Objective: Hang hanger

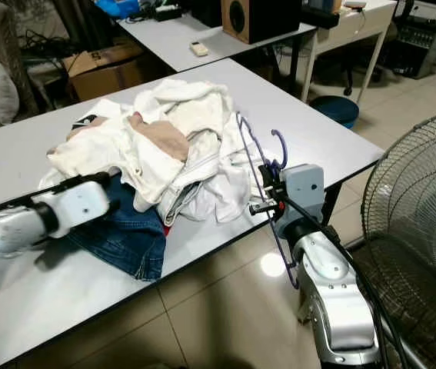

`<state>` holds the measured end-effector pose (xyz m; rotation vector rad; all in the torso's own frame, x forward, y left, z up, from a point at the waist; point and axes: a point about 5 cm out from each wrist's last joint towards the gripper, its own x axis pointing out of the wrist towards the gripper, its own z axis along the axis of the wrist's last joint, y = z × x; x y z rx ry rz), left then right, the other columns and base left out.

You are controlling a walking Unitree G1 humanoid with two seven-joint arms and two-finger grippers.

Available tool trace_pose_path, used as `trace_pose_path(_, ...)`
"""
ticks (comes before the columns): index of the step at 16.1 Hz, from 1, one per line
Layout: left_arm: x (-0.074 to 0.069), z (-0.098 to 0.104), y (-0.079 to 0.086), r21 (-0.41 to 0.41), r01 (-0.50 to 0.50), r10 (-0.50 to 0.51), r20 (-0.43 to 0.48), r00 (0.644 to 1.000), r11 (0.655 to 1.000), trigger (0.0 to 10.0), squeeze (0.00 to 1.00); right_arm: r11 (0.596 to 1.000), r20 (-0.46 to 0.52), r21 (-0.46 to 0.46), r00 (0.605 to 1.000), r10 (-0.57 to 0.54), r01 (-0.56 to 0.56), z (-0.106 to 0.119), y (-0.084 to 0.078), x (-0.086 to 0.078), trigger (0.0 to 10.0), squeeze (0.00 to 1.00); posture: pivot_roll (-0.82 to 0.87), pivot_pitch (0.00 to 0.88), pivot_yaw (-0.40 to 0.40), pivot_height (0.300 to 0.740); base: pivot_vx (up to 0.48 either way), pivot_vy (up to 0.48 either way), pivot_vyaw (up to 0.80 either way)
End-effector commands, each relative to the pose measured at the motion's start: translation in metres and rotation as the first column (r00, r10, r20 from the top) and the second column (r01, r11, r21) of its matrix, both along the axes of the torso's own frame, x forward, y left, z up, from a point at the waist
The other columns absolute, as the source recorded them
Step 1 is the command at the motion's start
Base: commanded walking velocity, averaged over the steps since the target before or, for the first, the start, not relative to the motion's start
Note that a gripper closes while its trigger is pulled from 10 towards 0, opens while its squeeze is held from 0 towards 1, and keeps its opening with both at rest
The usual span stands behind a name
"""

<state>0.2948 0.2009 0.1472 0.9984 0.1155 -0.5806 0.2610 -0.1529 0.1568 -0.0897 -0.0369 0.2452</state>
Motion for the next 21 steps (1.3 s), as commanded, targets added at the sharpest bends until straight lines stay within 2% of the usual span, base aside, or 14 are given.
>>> trace_pose_path(1,0.007,0.006,0.003,0.020,-0.037,0.036,0.050,0.998,0.999,10.0,0.00,1.000,0.017,0.004,1.000,0.009,-0.009,0.003,0.002,0.001,10.0,0.00,-0.13,0.000,0.142,0.740,0.000,0.000,0.00)
trace_pose_path(5,0.019,0.012,0.000,0.020,-0.060,0.056,0.141,0.988,0.998,10.0,0.00,1.000,0.019,0.003,1.000,0.010,-0.010,0.003,0.003,0.001,10.0,0.00,-0.13,0.000,0.144,0.740,0.000,0.000,0.00)
trace_pose_path(9,0.029,0.004,-0.003,0.044,-0.018,0.013,0.108,0.994,0.999,10.0,0.00,1.000,0.020,0.004,1.000,0.011,-0.011,0.004,0.003,0.001,10.0,0.00,-0.13,0.000,0.146,0.740,0.000,0.000,0.00)
trace_pose_path(10,0.033,0.005,-0.004,0.041,-0.012,0.008,0.103,0.995,0.999,3.8,0.00,1.000,0.020,0.004,1.000,0.009,-0.009,0.004,0.003,0.001,10.0,0.00,-0.13,0.000,0.148,0.740,0.000,0.000,0.00)
trace_pose_path(11,0.035,0.006,-0.004,0.041,-0.007,0.004,0.092,0.996,0.999,0.0,0.00,1.000,0.020,0.004,1.000,0.008,-0.008,0.003,0.003,0.001,10.0,0.00,-0.13,0.000,0.150,0.740,0.000,0.000,0.00)
trace_pose_path(16,0.046,0.006,0.007,0.114,0.009,-0.014,0.041,0.999,0.993,0.0,0.00,1.000,0.022,0.005,1.000,0.003,-0.003,0.003,0.003,0.001,10.0,0.00,-0.13,0.000,0.153,0.740,0.000,0.000,0.00)
trace_pose_path(21,0.051,0.003,0.012,0.121,0.036,-0.033,-0.027,0.999,0.992,0.0,0.00,1.000,0.024,0.005,1.000,0.004,-0.004,0.004,0.003,0.002,10.0,0.00,-0.13,0.000,0.152,0.740,0.000,0.000,0.00)
